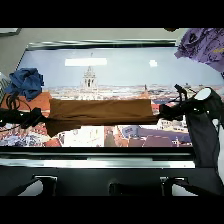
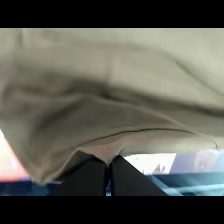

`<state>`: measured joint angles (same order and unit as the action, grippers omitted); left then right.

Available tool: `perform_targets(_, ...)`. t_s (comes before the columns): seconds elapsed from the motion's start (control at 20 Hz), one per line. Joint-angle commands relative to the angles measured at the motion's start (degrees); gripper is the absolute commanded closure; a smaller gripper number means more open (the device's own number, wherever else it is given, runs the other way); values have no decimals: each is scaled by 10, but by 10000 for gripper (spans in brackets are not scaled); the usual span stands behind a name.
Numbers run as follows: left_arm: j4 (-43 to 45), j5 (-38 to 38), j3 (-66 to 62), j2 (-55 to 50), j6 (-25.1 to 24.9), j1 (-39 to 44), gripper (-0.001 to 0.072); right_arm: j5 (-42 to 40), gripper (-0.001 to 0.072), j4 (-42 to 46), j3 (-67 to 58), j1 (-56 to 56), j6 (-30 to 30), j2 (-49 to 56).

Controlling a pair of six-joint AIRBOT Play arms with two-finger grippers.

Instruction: Fold the clothes and pants, and hang the long-sleeved shirts on hangers.

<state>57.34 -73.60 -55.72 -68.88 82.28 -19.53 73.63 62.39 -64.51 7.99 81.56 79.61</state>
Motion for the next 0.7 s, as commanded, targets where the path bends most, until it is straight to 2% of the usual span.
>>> perform_targets(0.0, -1, 17, -79, -107, -13, 28, 692, -50, 681, 40, -50, -42, 27, 66)
perform_targets(0.5, -2, 10, -244, -299, -13, 45, 691, -81, 680, 43, -140, -72, 48, 181)
perform_targets(0.65, -2, 12, -249, -318, -13, 46, 688, -96, 631, 18, -140, -72, 47, 188)
